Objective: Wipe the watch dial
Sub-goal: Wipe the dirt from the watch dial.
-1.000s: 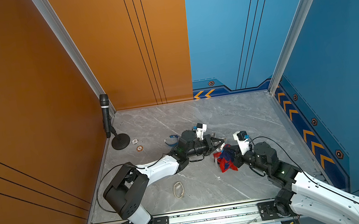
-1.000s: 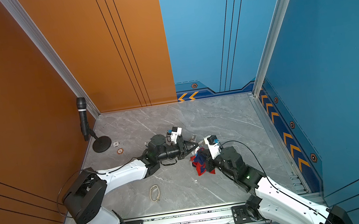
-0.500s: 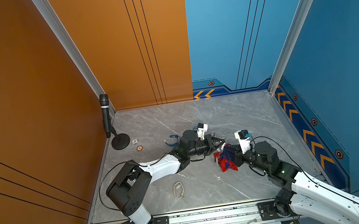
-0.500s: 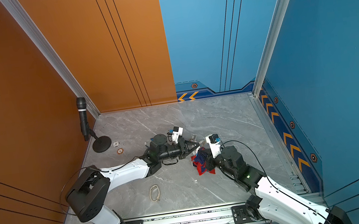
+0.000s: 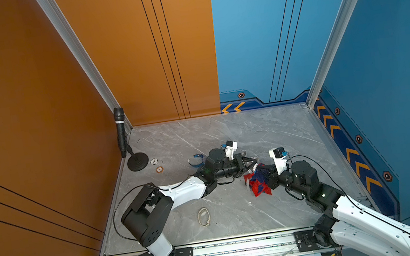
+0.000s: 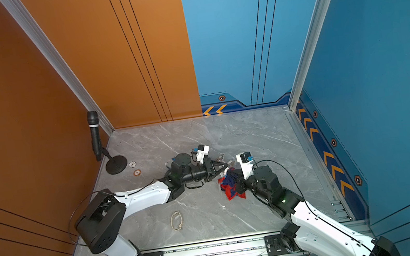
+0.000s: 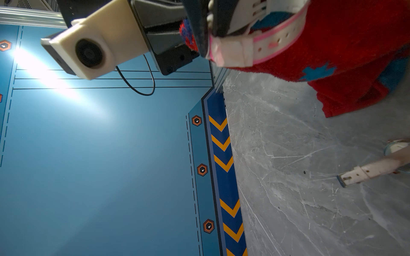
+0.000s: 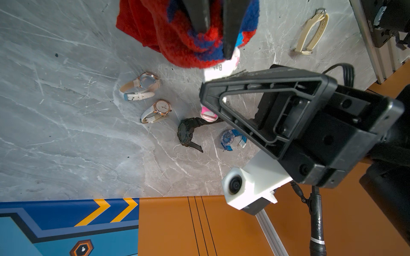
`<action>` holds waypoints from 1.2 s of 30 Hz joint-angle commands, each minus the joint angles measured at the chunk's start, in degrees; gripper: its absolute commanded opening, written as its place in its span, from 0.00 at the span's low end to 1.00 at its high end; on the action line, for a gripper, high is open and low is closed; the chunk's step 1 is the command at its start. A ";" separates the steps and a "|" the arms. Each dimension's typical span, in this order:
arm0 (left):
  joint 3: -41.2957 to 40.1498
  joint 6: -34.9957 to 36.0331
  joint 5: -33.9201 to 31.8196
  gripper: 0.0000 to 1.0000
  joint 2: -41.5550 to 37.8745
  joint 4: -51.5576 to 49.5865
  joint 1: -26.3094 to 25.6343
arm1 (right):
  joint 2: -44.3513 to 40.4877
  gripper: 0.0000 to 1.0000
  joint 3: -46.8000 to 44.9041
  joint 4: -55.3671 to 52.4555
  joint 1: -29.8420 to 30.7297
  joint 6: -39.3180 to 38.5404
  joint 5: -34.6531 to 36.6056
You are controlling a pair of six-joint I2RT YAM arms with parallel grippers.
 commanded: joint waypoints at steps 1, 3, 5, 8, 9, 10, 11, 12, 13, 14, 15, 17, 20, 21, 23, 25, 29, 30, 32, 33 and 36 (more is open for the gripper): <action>1.64 0.54 4.73 0.00 1.45 -0.10 -2.83 | -1.25 0.00 2.58 4.77 1.83 -0.62 0.16; 1.83 0.54 4.86 0.00 1.46 -0.08 -2.82 | -1.09 0.00 2.26 4.23 1.62 -1.15 1.51; 1.74 0.50 4.82 0.00 1.16 -0.09 -2.83 | -0.49 0.00 2.14 2.05 0.76 -1.11 2.89; 1.39 0.53 4.95 0.00 0.66 -0.09 -2.65 | 0.30 0.00 0.89 0.46 -1.35 -0.09 4.06; 1.29 0.55 4.91 0.00 0.51 -0.09 -2.66 | 0.39 0.00 0.46 0.27 -2.06 0.48 4.23; 1.09 0.52 4.85 0.00 0.36 -0.09 -2.61 | 0.34 0.00 0.32 0.15 -2.62 0.97 3.79; 0.97 0.50 4.88 0.00 0.24 -0.09 -2.55 | 0.32 0.00 0.22 0.20 -2.77 1.12 3.08; 0.82 0.49 4.80 0.00 0.17 -0.11 -2.49 | 0.08 0.00 0.29 0.60 -2.67 1.12 2.45; 0.78 0.48 4.79 0.00 0.23 -0.10 -2.49 | -0.24 0.00 0.46 1.13 -2.24 1.12 1.91; 0.76 0.54 4.73 0.00 0.43 -0.09 -2.45 | -0.51 0.00 0.87 1.51 -1.48 1.02 1.84; 0.85 0.54 4.80 0.00 0.57 -0.09 -2.49 | -0.66 0.00 1.37 1.59 -0.73 0.74 1.93; 1.21 0.54 4.81 0.00 1.06 -0.09 -2.55 | -0.78 0.00 2.75 1.56 1.24 -0.18 2.25; 1.94 0.54 4.91 0.00 1.67 -0.09 -2.90 | -0.39 0.00 3.85 1.73 3.24 -1.36 3.32; 2.07 0.54 4.99 0.00 1.68 -0.09 -2.99 | -0.21 0.00 3.90 1.70 3.24 -1.61 3.65; 2.15 0.46 5.00 0.00 1.60 -0.09 -3.06 | 0.08 0.00 3.42 1.32 3.28 -2.10 5.01; 1.91 0.46 4.99 0.00 1.21 -0.09 -3.02 | 0.18 0.00 3.04 -0.11 2.33 -2.05 5.95; 1.00 0.36 4.74 0.00 0.32 -0.09 -2.71 | -0.74 0.00 3.07 -3.07 -0.67 -1.35 5.51; 0.86 0.37 4.71 0.00 0.32 -0.09 -2.60 | -0.82 0.00 3.13 -3.10 -0.80 -1.17 5.35; 0.85 0.37 4.55 0.00 0.46 -0.09 -2.57 | -0.52 0.00 3.67 -2.84 -0.35 -0.84 4.51; 1.01 0.37 4.55 0.00 0.64 -0.09 -2.62 | 0.01 0.00 4.00 -2.67 0.22 -0.72 4.48; 1.96 0.20 4.59 0.00 1.48 -0.09 -2.97 | 2.21 0.00 5.73 -2.16 4.92 -1.52 6.29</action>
